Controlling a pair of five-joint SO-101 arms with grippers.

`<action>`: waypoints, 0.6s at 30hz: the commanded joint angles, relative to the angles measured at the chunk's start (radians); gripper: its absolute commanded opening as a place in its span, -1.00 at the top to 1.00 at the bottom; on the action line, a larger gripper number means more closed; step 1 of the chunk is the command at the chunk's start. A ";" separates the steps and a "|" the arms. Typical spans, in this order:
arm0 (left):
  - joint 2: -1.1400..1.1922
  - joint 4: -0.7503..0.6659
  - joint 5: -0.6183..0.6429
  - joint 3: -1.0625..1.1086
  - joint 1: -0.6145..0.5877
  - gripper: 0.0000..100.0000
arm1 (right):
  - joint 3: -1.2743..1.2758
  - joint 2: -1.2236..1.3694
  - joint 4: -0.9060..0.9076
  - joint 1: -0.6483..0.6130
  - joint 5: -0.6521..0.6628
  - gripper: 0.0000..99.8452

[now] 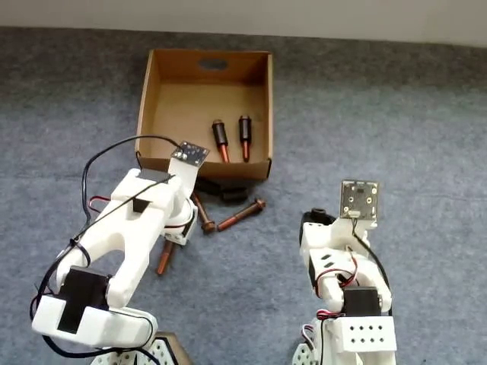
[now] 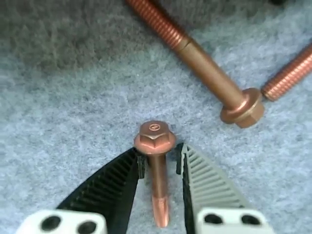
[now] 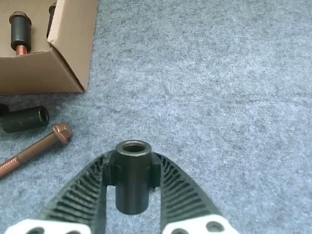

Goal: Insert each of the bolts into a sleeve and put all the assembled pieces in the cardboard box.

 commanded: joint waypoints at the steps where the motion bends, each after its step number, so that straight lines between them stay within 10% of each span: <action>1: -0.030 -0.057 0.000 -0.028 0.001 0.73 | -0.010 -0.012 -0.002 0.007 -0.009 0.99; 18: -0.053 -0.048 0.000 -0.015 0.001 0.99 | -0.008 -0.012 -0.002 0.007 -0.009 0.99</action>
